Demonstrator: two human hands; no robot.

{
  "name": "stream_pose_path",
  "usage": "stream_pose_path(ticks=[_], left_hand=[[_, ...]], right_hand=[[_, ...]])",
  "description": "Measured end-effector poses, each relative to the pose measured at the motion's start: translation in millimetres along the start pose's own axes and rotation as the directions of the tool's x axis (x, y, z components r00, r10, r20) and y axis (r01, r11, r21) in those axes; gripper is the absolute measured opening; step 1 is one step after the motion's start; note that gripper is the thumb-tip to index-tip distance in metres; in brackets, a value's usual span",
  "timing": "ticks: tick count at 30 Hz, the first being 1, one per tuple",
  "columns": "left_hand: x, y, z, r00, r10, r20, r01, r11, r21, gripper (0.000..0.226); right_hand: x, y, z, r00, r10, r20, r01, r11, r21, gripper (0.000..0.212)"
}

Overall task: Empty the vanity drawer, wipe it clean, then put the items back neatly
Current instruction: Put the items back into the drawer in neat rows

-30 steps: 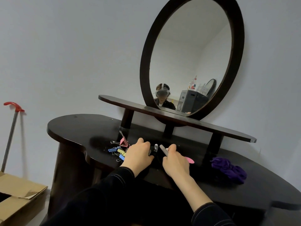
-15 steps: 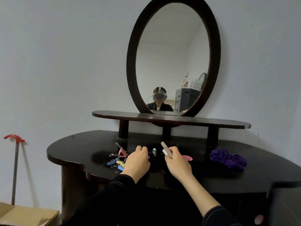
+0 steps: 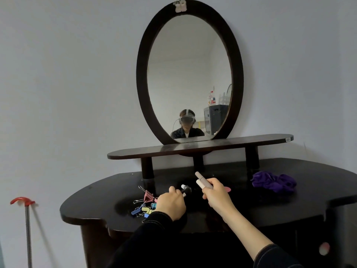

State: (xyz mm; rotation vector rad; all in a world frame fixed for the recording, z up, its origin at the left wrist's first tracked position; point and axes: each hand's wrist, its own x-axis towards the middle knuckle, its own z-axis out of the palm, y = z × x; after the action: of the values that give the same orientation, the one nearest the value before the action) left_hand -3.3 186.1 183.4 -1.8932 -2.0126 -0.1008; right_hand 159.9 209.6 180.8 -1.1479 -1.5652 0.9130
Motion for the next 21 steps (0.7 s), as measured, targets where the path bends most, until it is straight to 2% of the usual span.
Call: stream_pose_path(ticks=[7, 10, 13, 16, 17, 21], left_hand=[[-3, 11, -2, 0.997, -0.039, -0.059, 0.041, 0.999, 0.027, 0.029], [-4, 11, 0, 0.988, -0.051, -0.143, 0.044, 0.998, -0.053, 0.024], [-7, 12, 0, 0.962, -0.066, -0.266, 0.007, 0.976, -0.216, 0.016], [-10, 12, -2, 0.918, -0.09, -0.386, -0.069, 0.922, -0.381, 0.008], [-12, 13, -3, 0.91, -0.085, -0.407, -0.113, 0.892, -0.439, 0.008], [-27, 23, -12, 0.926, -0.045, -0.374, -0.238, 0.7, -0.673, 0.014]], right_hand=[[-2, 0, 0, 1.0, -0.002, -0.02, 0.001, 1.0, -0.016, 0.019], [-3, -1, 0, 0.999, -0.005, -0.033, 0.004, 1.0, -0.022, 0.019], [-5, -4, -1, 0.999, -0.013, -0.045, 0.013, 1.0, -0.006, 0.017], [-9, -5, -3, 0.996, -0.034, -0.083, 0.037, 0.999, 0.031, 0.006], [-12, -6, -5, 0.995, -0.032, -0.09, 0.038, 0.998, 0.059, 0.009], [-24, -12, -14, 0.997, 0.044, -0.071, -0.022, 0.961, 0.275, 0.014]])
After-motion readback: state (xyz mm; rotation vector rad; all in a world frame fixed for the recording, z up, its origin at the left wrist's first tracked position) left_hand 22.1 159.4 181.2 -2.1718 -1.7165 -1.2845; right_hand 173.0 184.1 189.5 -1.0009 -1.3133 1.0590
